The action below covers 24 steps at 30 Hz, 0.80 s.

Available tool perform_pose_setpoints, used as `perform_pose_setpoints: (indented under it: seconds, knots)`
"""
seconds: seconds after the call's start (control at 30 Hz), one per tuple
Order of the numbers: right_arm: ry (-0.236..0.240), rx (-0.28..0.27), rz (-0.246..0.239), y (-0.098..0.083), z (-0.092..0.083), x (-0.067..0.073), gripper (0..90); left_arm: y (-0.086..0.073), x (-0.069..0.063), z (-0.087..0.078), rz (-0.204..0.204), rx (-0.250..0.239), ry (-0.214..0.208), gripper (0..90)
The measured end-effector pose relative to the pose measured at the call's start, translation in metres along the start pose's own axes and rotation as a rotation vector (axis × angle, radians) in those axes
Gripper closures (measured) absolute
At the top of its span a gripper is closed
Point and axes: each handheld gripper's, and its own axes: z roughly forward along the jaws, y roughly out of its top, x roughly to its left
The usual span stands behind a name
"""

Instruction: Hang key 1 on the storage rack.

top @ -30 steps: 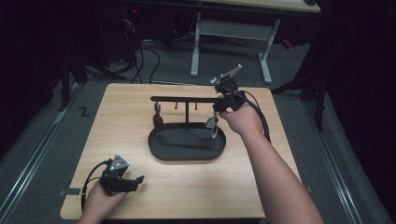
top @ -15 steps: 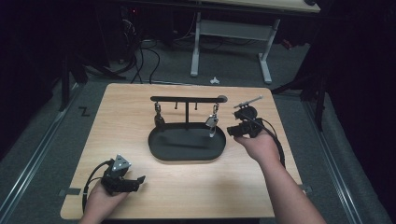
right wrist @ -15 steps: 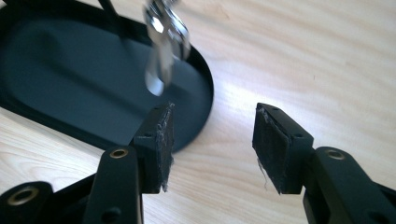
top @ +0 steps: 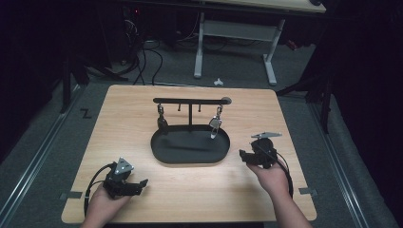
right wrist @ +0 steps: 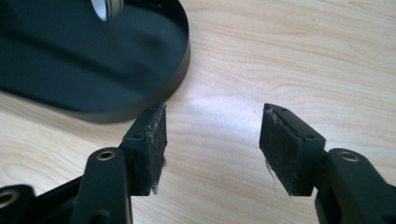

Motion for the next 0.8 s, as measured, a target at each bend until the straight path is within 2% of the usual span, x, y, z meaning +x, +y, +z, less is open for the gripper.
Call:
perform_pose_setpoints:
  seconds: [0.17,0.3,0.37,0.4,0.43,0.5,0.53,0.6,0.8]
  knots:
    - [-0.008,-0.074,-0.008,-0.036,0.007,0.002,39.4,0.0,-0.001,0.0,0.005,-0.001,0.002,21.0]
    - [0.008,-0.136,-0.02,-0.063,0.014,0.008,38.4,0.0,-0.002,0.001,0.014,-0.007,-0.001,20.9]
    - [0.008,-0.196,0.002,-0.079,0.017,0.014,39.2,0.001,-0.002,0.001,0.016,-0.009,0.0,20.8]
    - [0.021,-0.2,0.002,-0.085,0.018,0.016,39.9,0.001,-0.002,0.001,0.017,-0.013,-0.002,20.7]
    - [0.041,-0.179,-0.021,-0.083,0.017,0.019,37.7,0.001,-0.002,0.001,0.017,-0.016,-0.001,20.7]
    - [0.006,-0.219,-0.091,-0.08,0.011,0.02,38.1,0.002,-0.003,0.001,0.022,-0.022,0.002,20.7]
    - [-0.002,-0.228,-0.099,-0.079,0.01,0.019,38.2,0.002,-0.003,0.001,0.023,-0.023,0.004,20.7]
    - [0.005,-0.245,-0.078,-0.081,0.009,0.017,38.2,0.002,-0.004,0.001,0.02,-0.029,0.008,20.6]
    - [0.037,-0.242,-0.045,-0.086,0.013,0.011,37.9,0.003,-0.008,0.001,0.036,-0.042,0.013,20.2]
